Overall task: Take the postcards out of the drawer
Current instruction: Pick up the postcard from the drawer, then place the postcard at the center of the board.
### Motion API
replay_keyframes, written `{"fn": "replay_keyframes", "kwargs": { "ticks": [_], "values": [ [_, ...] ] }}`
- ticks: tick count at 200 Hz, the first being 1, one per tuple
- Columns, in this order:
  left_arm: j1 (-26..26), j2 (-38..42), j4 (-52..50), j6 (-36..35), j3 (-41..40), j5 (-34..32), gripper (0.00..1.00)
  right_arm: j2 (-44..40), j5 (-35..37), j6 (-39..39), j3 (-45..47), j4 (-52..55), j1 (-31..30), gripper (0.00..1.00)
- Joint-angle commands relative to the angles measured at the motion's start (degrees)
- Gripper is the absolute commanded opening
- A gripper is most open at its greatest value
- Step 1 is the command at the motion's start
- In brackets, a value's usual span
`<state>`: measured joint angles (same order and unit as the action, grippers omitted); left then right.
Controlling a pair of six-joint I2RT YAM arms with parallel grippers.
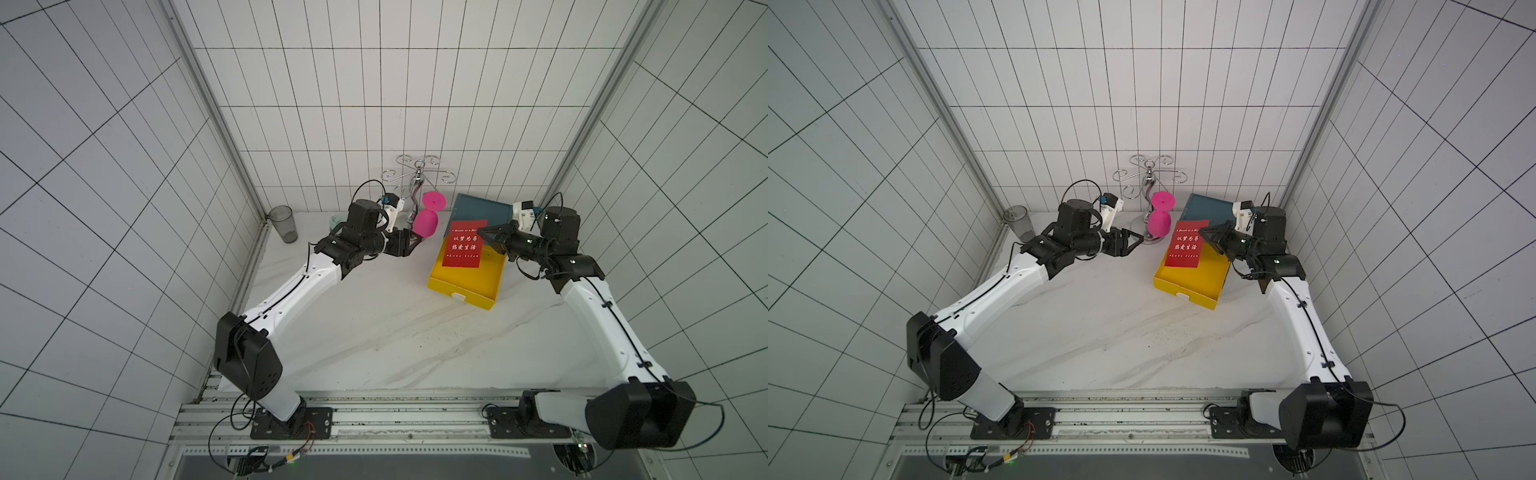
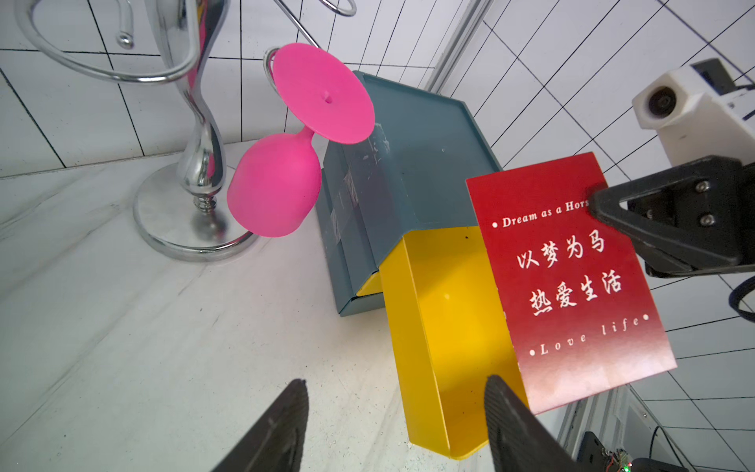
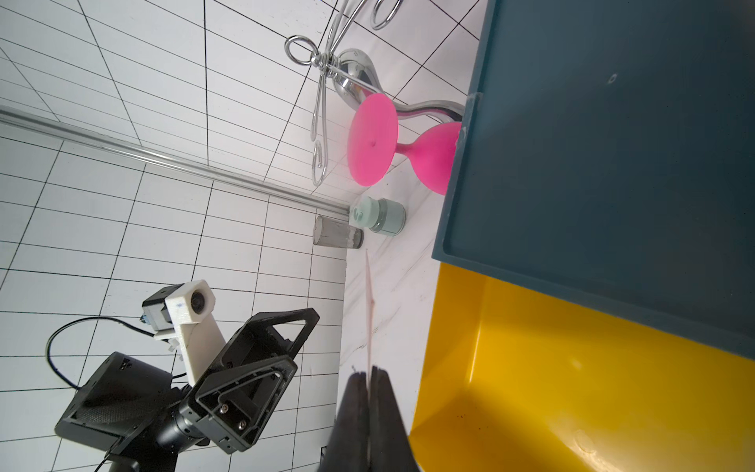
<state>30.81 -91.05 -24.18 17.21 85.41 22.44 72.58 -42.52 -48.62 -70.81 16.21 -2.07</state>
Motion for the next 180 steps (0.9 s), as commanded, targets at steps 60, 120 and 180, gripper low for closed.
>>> {"fn": "replay_keyframes", "kwargs": {
  "ticks": [60, 120, 180],
  "values": [
    [-5.62, 7.82, 10.90, 7.18, -10.33, 15.81, 0.67, -4.34, -11.73, -3.91, 2.92, -11.65, 0.84, 0.00],
    [-6.77, 10.87, 22.36, 15.38, -17.85, 24.32, 0.67, -6.48, -12.17, -4.69, 7.48, -15.36, -2.67, 0.00],
    [-6.73, 13.89, 27.72, 20.90, -23.53, 25.91, 0.66, -5.50, -11.15, -4.83, 10.55, -19.01, -7.49, 0.00]
  ]
}}
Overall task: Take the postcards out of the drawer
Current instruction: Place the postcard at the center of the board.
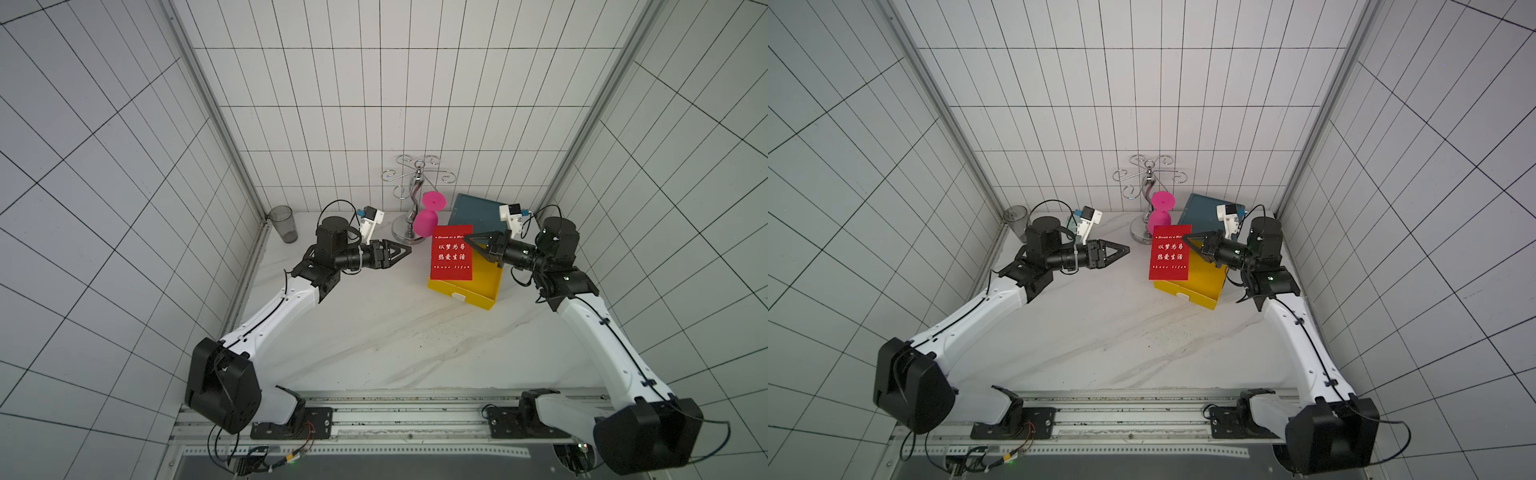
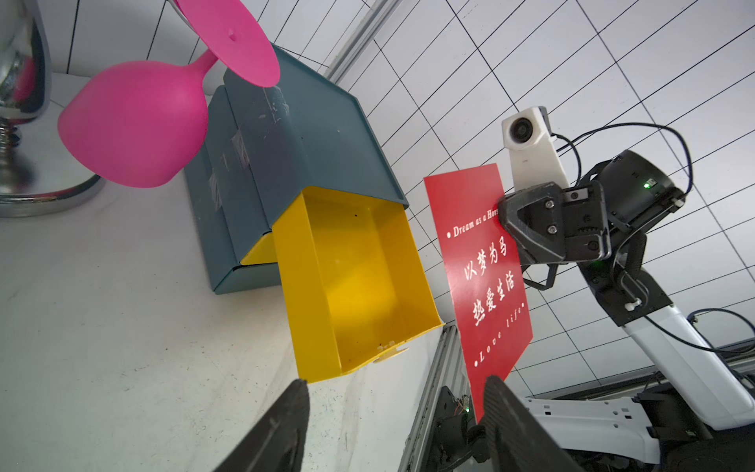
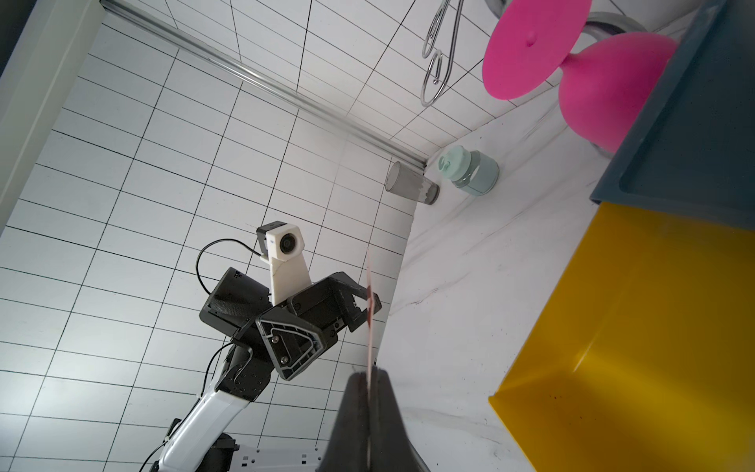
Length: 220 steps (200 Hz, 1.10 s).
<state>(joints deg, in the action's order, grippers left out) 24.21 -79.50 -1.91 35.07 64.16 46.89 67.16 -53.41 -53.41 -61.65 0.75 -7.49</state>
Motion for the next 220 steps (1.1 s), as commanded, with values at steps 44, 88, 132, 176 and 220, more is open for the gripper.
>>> {"fn": "replay_keyframes", "kwargs": {
  "ticks": [44, 88, 132, 176, 220],
  "values": [
    [-0.13, 0.75, 13.65, 9.16, -4.04, 2.62, 0.64, -0.08, 0.24, -0.22, 2.99, -5.09, -4.58, 0.00],
    [0.36, -2.33, 21.23, 15.62, -4.19, 4.49, 0.62, -0.18, 0.57, -1.52, 5.01, -7.26, -6.44, 0.00],
    [1.71, -5.01, 26.68, 18.50, -4.72, 5.25, 0.60, -0.95, 1.60, -2.56, 6.84, -8.32, -7.63, 0.00],
    [1.94, -8.57, 32.75, 23.45, -3.37, 6.89, 0.60, -2.36, 2.92, -2.91, 8.41, -8.75, -8.75, 0.00],
    [2.84, -9.01, 35.20, 25.31, -3.99, 6.63, 0.59, -2.27, 3.19, -4.49, 9.85, -11.02, -9.56, 0.00]
  ]
}}
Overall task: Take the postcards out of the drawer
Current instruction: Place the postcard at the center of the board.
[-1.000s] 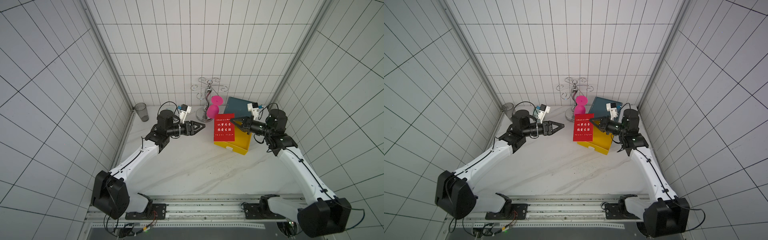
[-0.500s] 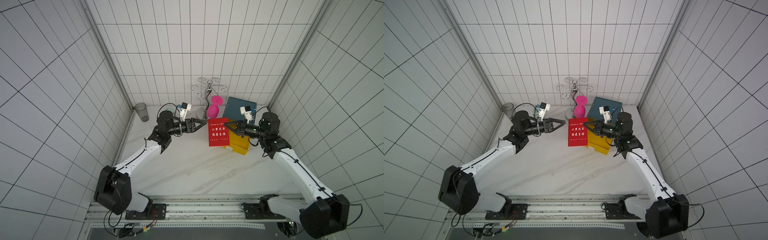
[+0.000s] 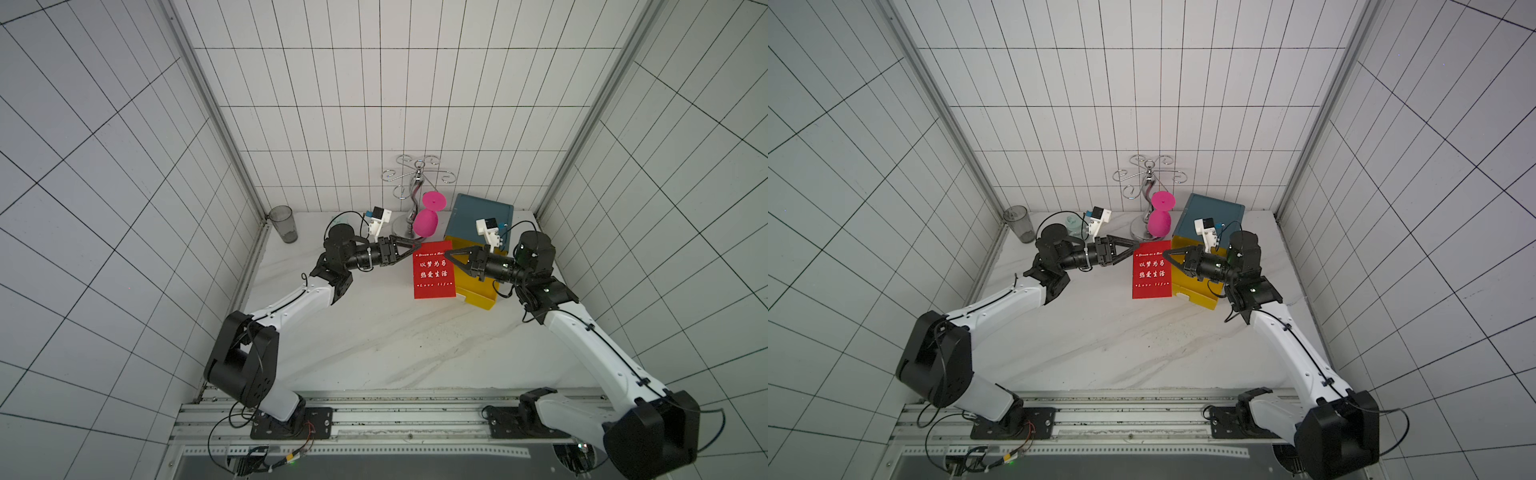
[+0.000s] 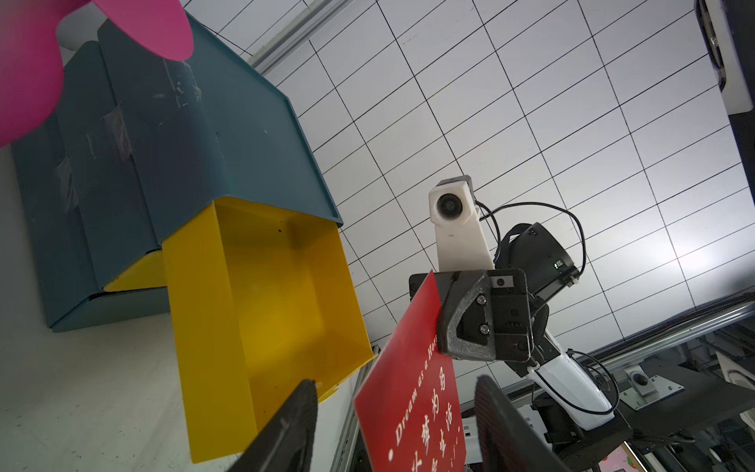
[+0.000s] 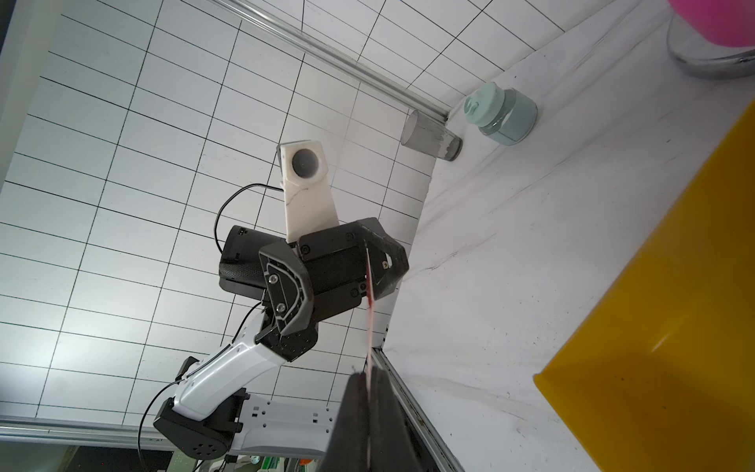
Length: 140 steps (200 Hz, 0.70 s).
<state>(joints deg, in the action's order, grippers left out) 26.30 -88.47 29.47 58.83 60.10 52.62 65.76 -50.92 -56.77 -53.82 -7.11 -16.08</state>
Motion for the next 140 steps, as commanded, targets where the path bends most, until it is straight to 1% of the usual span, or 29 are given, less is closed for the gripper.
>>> {"fn": "replay_keyframes", "kwargs": {
  "ticks": [1, 49, 84, 117, 140],
  "values": [
    [0.75, -0.05, 3.78, 1.51, 0.05, 0.81, 0.59, -0.87, 0.70, -1.13, 2.03, -3.15, -0.97, 0.00],
    [0.94, 1.34, 2.35, -0.07, -1.38, -0.84, 0.43, -0.41, 1.09, -1.26, 2.66, -3.85, -1.56, 0.00],
    [1.03, 2.91, -2.32, -3.21, -1.56, -1.59, 0.33, 0.16, 1.56, -1.36, 2.85, -4.35, -2.14, 0.00],
    [1.12, 4.65, -5.83, -5.50, -1.80, -2.26, 0.21, 0.62, 1.76, -1.32, 3.29, -4.44, -2.82, 0.00],
    [1.18, 4.89, -6.18, -6.15, -2.49, -2.65, 0.12, 0.83, 1.79, -1.27, 3.20, -4.49, -3.34, 0.00]
  ]
}}
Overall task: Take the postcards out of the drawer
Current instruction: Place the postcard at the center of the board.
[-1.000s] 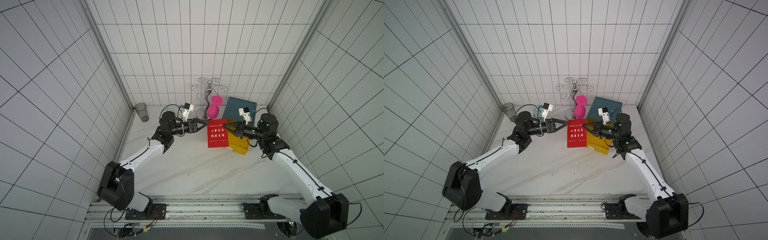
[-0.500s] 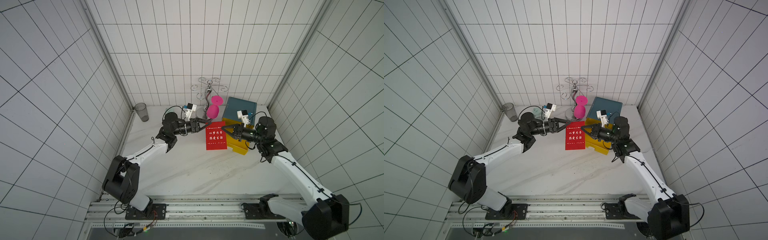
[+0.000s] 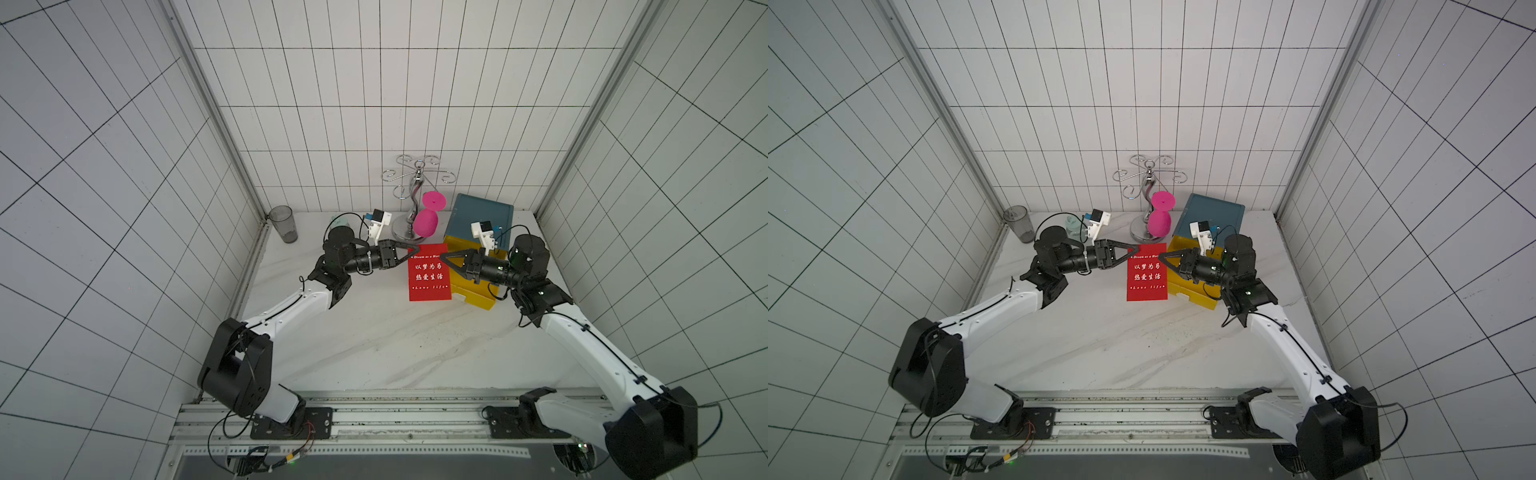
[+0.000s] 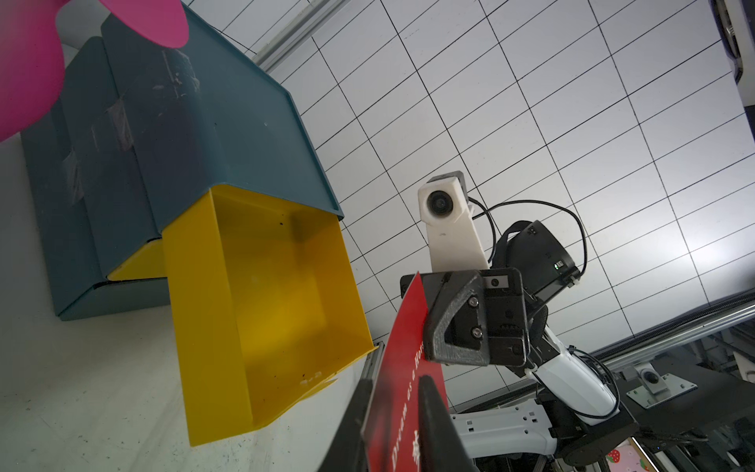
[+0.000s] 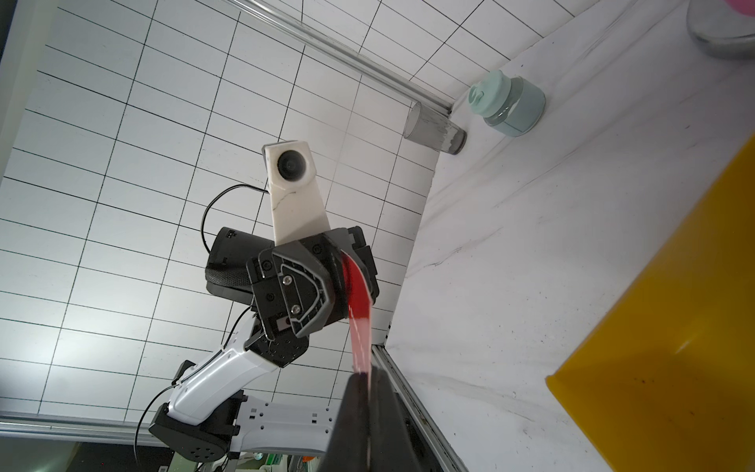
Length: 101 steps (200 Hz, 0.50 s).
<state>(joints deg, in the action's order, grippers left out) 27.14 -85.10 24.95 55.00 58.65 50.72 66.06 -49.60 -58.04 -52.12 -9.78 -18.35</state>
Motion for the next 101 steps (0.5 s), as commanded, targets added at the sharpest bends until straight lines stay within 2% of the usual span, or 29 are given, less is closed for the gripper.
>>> {"fn": "replay_keyframes", "kwargs": {
  "ticks": [1, 63, 90, 101],
  "values": [
    [0.36, 1.43, -1.70, -2.30, -1.07, -0.73, 0.12, 0.50, 0.52, 0.01, 1.49, -1.82, -1.07, 0.00],
    [0.32, 2.57, -5.89, -4.16, -1.44, -2.37, 0.00, 0.12, 1.25, 1.10, 1.95, -1.13, -1.95, 0.00],
    [-0.04, 2.79, -8.05, -4.53, -1.35, -3.20, 0.00, 0.32, 1.54, 1.51, 1.95, -0.37, -2.22, 0.00],
    [-0.62, 3.16, -9.50, -4.96, -1.43, -3.52, 0.00, 0.05, 2.02, 2.23, 1.85, 0.75, -2.22, 0.14]
  ]
}}
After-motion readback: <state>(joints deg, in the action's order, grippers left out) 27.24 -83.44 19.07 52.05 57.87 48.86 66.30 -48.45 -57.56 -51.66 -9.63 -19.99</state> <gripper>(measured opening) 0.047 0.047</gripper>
